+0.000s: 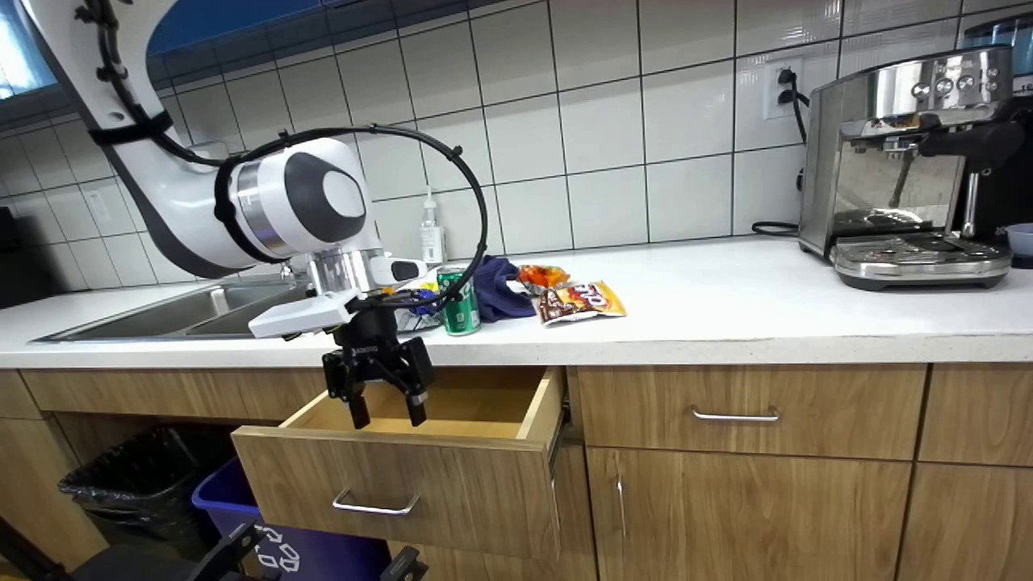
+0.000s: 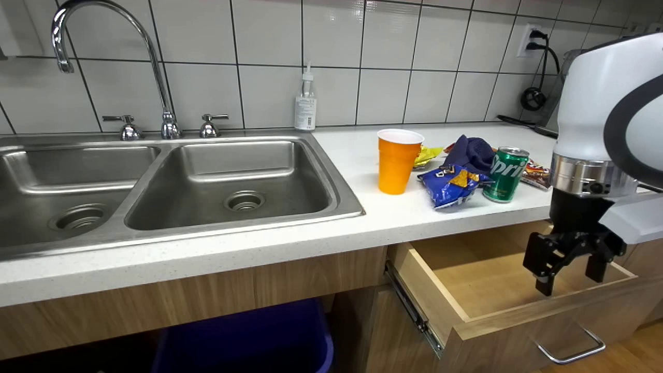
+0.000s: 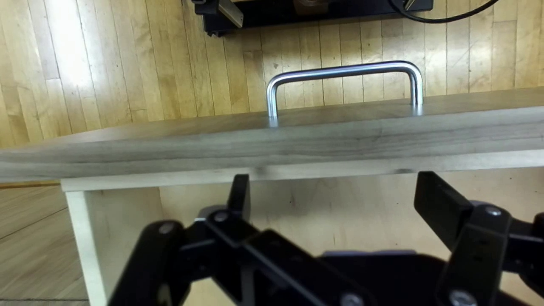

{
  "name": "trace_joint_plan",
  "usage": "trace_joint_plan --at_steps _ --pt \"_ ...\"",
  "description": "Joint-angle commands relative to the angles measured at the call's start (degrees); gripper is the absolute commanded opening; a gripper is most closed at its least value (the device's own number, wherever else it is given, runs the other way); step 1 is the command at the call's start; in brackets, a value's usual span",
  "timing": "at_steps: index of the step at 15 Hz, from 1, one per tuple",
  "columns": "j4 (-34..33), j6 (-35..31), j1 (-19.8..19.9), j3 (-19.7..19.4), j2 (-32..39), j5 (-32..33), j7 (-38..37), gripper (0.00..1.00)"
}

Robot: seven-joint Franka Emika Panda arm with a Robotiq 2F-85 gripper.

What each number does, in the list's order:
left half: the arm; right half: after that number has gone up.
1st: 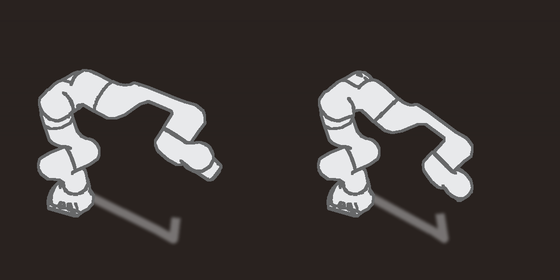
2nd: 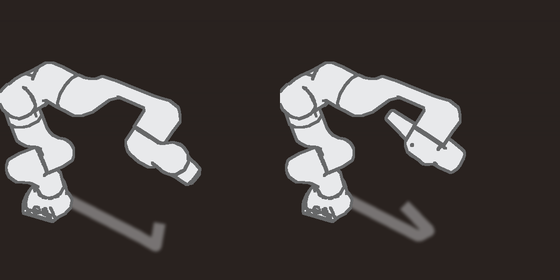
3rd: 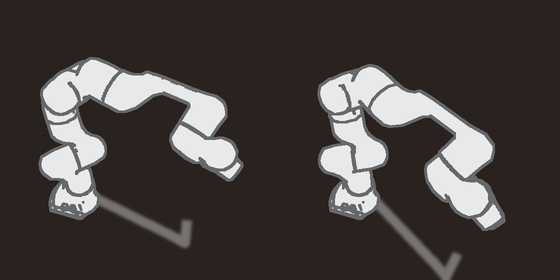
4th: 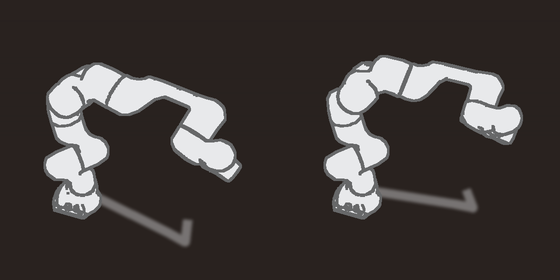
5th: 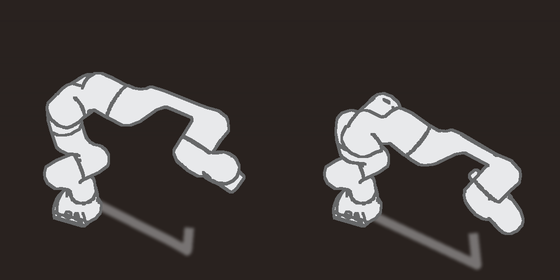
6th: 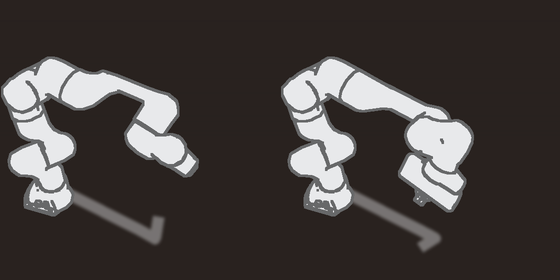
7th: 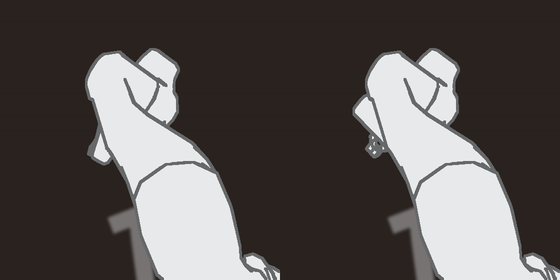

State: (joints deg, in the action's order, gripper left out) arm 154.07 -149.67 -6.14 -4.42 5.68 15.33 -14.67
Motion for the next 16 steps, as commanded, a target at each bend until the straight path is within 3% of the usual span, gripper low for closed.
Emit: trace_joint_plan --at_steps 1,8,16 --pt "0.80 1.96 0.92 1.83 -4.18 -1.19 -0.73 1.00" --pt "-1.07 1.75 2.64 1.99 -8.32 -0.92 -2.48 1.00" --pt "-4.79 0.88 7.39 1.39 -10.84 -1.54 -4.56 1.00"
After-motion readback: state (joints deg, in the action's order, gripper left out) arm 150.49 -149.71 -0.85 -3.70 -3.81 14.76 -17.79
